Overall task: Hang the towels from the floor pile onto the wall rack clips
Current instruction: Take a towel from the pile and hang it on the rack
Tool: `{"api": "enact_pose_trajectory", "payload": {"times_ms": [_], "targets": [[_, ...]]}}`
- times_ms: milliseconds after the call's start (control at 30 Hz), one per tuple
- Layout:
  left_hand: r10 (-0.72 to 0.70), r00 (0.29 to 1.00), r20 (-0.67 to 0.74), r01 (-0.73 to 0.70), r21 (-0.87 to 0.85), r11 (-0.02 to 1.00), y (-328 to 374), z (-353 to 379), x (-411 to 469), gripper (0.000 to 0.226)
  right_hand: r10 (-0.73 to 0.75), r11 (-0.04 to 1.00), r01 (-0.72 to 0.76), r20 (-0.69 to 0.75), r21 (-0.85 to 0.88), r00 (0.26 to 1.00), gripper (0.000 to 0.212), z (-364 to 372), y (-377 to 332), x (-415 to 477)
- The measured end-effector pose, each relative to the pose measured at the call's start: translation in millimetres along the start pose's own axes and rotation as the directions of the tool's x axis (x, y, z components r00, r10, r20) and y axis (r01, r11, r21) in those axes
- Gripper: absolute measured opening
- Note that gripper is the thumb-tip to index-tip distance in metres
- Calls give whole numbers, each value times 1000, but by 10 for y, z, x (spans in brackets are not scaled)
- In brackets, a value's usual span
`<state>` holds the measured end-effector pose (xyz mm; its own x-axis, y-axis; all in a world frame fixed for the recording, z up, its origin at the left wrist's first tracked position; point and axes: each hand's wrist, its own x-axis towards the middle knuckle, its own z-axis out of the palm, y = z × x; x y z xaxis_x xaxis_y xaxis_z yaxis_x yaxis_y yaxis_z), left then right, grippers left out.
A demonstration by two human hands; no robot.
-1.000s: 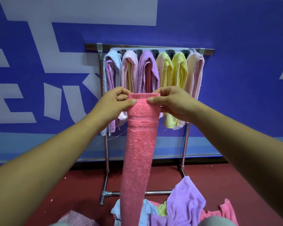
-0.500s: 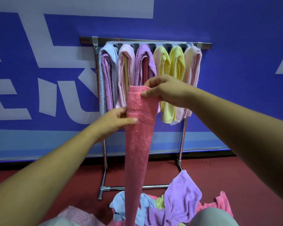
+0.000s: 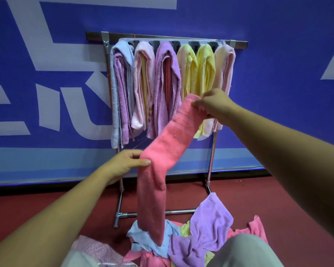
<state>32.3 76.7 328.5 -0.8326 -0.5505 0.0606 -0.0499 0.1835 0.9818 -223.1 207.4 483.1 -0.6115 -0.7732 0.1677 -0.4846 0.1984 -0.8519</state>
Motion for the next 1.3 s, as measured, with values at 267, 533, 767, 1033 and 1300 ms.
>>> {"api": "enact_pose_trajectory", "payload": {"times_ms": [267,533,767,1033,1300], "targets": [[69,997,19,-59,-314,947,760,-161,188,49,358,926,-320,197,-201,913,17,314,790,-96],[-15,985,170,49,-199,979,1060,54,247,21,-152,855,-228,645,465,749,25,521,387,-245],[-72,978,197,98,-126,987,941,14,251,41,-156,962,-62,724,265,672,24,473,126,-227],[-160,935,316,187,-57,981,634,-2,116,46,-152,877,-90,452,471,879,11,236,35,-193],[-20,976,218,94,-334,938,884,-68,150,72,-29,947,-162,575,278,818,12,131,405,-167]]}}
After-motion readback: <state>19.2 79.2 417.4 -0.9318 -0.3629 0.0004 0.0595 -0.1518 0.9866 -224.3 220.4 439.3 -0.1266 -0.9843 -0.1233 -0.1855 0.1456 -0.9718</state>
